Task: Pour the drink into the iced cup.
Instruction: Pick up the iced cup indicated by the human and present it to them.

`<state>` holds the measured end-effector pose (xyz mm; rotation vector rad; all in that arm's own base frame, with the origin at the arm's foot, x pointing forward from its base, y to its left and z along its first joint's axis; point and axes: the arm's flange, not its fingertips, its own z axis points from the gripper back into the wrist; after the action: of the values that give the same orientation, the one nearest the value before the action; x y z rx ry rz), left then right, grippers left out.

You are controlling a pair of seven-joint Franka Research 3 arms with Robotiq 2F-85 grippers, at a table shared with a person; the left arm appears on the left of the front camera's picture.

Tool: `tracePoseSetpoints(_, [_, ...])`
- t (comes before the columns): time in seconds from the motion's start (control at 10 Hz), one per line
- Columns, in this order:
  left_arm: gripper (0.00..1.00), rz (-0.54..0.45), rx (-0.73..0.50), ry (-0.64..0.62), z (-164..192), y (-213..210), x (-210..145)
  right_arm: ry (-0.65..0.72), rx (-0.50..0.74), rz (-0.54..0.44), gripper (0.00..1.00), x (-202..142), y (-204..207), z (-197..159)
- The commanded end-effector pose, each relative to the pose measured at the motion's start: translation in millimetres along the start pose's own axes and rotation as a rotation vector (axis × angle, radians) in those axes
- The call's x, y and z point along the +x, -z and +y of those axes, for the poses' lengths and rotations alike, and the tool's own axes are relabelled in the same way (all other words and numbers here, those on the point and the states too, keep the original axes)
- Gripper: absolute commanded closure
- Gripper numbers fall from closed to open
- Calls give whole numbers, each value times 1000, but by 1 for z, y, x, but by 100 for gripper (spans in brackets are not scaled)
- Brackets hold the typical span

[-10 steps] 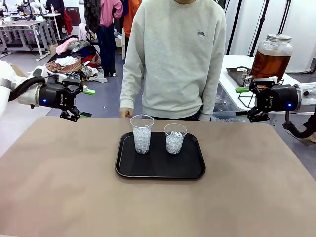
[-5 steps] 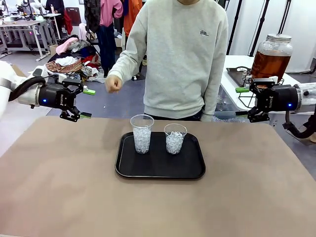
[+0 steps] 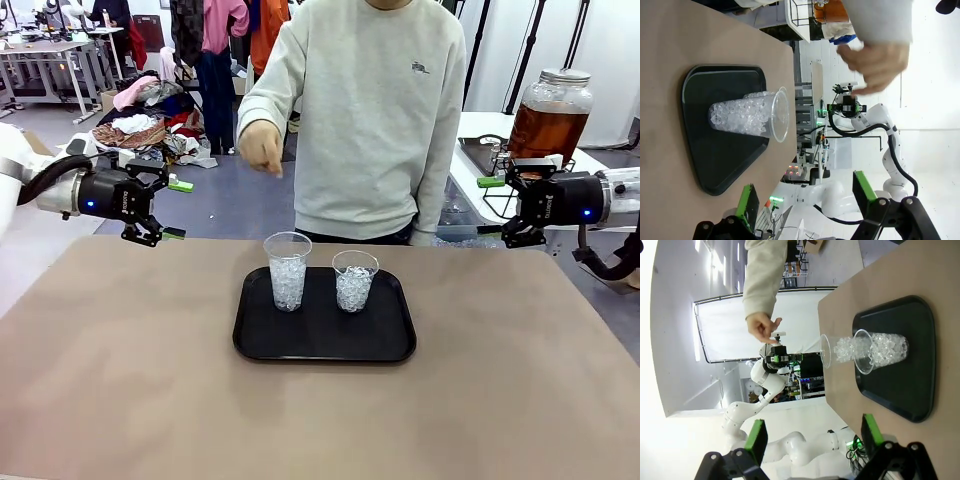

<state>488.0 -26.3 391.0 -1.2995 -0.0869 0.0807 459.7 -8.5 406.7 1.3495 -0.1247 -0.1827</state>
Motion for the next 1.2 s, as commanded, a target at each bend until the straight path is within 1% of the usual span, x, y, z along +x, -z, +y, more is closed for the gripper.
tracePoseSetpoints(0.0, [0,-5,-10,5,0,0,-1,0,4,-1,0,0,0,0])
tracePoseSetpoints(1.1, [0,-5,-10,5,0,0,-1,0,4,-1,0,0,0,0])
